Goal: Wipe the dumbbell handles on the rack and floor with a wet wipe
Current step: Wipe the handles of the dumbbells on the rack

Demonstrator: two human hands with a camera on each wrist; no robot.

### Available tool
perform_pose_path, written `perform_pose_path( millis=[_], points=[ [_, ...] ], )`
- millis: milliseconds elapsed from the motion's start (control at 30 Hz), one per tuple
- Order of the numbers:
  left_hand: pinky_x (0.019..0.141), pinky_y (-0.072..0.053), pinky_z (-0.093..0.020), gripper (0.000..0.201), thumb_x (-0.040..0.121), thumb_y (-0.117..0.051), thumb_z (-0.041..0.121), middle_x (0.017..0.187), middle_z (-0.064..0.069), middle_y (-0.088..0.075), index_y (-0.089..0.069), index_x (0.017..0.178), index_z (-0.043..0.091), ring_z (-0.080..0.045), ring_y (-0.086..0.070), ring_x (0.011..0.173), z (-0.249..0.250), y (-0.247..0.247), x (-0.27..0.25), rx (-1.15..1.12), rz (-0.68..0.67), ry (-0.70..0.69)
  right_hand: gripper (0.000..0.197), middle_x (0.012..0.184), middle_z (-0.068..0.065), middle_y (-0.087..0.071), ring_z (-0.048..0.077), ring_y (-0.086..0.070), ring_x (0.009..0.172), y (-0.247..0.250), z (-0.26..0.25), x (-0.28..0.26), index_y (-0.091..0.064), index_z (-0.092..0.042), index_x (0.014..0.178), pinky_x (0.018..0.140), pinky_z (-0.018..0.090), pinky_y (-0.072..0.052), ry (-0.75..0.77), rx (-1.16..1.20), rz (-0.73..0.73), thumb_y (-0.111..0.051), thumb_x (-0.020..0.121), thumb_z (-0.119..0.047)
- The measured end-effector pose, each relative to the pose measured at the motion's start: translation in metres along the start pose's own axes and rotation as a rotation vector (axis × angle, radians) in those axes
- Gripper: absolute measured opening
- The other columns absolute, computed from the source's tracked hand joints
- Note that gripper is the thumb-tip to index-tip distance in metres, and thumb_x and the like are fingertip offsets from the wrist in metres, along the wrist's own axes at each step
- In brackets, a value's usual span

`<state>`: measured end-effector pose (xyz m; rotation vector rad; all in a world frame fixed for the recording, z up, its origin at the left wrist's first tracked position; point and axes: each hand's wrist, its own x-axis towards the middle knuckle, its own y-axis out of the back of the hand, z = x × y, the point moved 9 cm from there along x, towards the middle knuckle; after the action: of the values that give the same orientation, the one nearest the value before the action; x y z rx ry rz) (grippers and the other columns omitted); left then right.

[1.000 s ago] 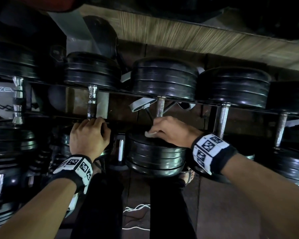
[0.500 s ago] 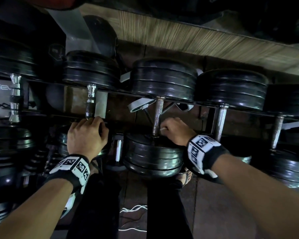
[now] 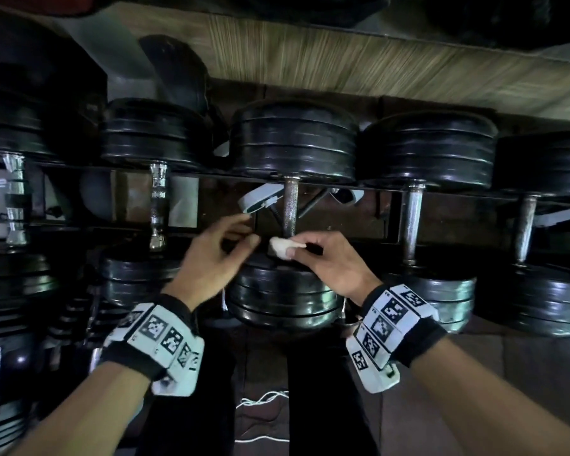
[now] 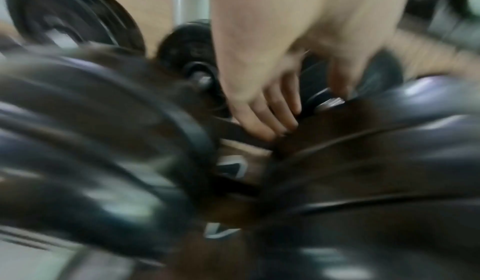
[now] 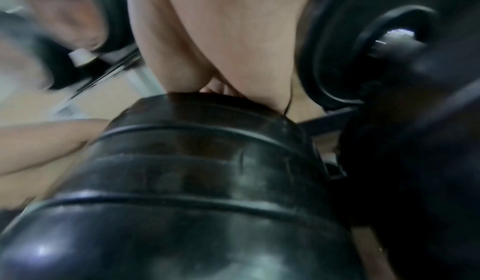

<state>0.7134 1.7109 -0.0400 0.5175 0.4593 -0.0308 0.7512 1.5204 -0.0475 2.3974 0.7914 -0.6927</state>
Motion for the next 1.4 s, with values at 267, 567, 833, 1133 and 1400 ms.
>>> perform_pose_path(
  millis=[267, 567, 833, 1133, 1400],
  points=[
    [0.087, -0.050, -0.031, 0.009, 0.087, -0.075, 0.026, 0.091, 0.001, -0.072, -0.070, 0.090, 0.019, -0.016, -0.067, 0.087, -0.004, -0.026, 0.023, -0.016, 0.060, 0.065, 0.015, 0.102, -0.007, -0.074, 0.000, -0.066, 0.098, 0.016, 0.024, -0.015, -0.070, -0.022, 0.111, 0.085, 0.005, -0.042, -0.032, 0.214, 0.155, -0.064, 0.098, -0.019],
    [0.089, -0.048, -0.018, 0.020, 0.093, -0.060, -0.006, 0.110, -0.012, -0.070, -0.068, 0.111, -0.005, 0.006, -0.065, 0.082, -0.009, -0.086, 0.059, 0.061, -0.552, 0.118, 0.026, 0.109, -0.009, -0.069, 0.002, -0.059, 0.103, 0.017, 0.027, -0.021, -0.070, -0.018, 0.115, 0.080, -0.002, -0.036, -0.007, 0.128, 0.234, -0.047, 0.106, -0.027],
    [0.094, -0.047, -0.016, 0.011, 0.090, -0.070, 0.015, 0.095, 0.011, -0.077, -0.077, 0.093, 0.024, -0.004, -0.070, 0.097, -0.001, -0.059, 0.040, 0.026, -0.479, 0.105, 0.027, 0.103, 0.009, -0.074, 0.035, -0.065, 0.099, 0.015, 0.028, -0.022, -0.070, -0.023, 0.112, 0.084, 0.036, -0.050, -0.027, 0.129, 0.227, -0.045, 0.107, -0.032],
    [0.086, -0.047, -0.020, 0.012, 0.089, -0.073, 0.026, 0.092, 0.002, -0.075, -0.078, 0.091, 0.015, -0.006, -0.066, 0.085, -0.014, -0.051, 0.053, 0.237, -0.309, 0.112, 0.029, 0.102, 0.008, -0.074, 0.031, -0.067, 0.097, 0.015, 0.029, -0.025, -0.070, -0.017, 0.112, 0.084, 0.032, -0.049, -0.018, 0.157, 0.235, -0.044, 0.107, -0.028],
    [0.089, -0.046, -0.023, 0.006, 0.091, -0.070, 0.014, 0.098, -0.003, -0.076, -0.076, 0.094, 0.013, -0.011, -0.067, 0.093, -0.001, -0.062, 0.048, 0.229, -0.365, 0.125, 0.029, 0.100, 0.006, -0.075, 0.027, -0.068, 0.096, 0.015, 0.029, -0.024, -0.072, -0.017, 0.108, 0.086, 0.032, -0.051, -0.017, 0.155, 0.255, -0.044, 0.107, -0.027]
  ],
)
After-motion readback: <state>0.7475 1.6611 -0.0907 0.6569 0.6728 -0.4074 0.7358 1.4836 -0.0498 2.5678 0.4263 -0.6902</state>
